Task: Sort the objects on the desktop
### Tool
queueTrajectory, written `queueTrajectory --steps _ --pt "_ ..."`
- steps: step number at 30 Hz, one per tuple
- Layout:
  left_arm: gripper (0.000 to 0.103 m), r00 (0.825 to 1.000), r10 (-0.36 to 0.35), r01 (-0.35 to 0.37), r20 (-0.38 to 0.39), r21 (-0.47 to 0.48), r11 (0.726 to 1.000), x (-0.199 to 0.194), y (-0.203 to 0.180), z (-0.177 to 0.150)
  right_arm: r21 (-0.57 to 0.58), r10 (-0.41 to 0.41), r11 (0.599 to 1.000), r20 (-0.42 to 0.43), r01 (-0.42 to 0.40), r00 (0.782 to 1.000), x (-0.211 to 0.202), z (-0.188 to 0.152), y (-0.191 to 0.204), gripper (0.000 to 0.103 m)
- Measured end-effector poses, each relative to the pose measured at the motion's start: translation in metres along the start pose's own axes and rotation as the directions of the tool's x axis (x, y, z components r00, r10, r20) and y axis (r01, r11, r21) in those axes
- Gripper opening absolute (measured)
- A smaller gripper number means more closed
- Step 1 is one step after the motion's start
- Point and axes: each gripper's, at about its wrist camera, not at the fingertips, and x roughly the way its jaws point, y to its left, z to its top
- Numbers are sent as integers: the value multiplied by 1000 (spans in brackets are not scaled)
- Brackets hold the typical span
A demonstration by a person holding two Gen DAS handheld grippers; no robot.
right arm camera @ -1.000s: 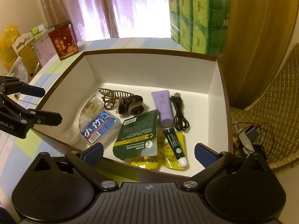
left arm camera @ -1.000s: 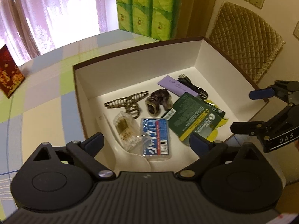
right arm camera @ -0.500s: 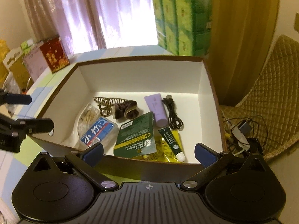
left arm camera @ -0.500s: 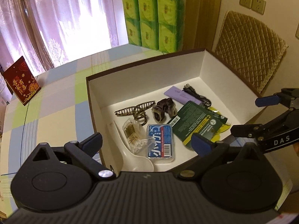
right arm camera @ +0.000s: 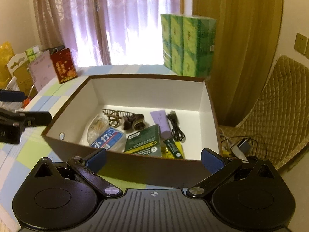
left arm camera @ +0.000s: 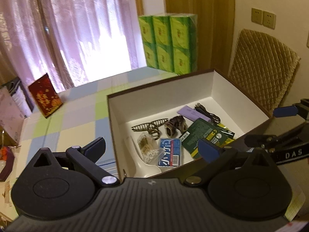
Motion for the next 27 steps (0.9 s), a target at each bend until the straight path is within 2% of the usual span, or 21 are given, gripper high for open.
queueTrajectory --steps 4,12,18,27 --pt "100 1000 10 -10 -1 -47 999 -17 1 -3 -9 7 1000 7 -7 1000 -6 -4 5 101" --pt "100 1000 14 -16 -28 -81 997 -42 -7 -15 21 22 1000 6 -22 1000 -20 -11 7 101" --pt "100 997 20 -27 -71 -103 994 -50 -13 -26 42 17 999 -10 -17 1000 -27 -19 5 101" --pt "100 993 -11 -1 -119 -97 995 -50 -29 -42 58 18 998 -39 -16 999 -38 -37 5 101"
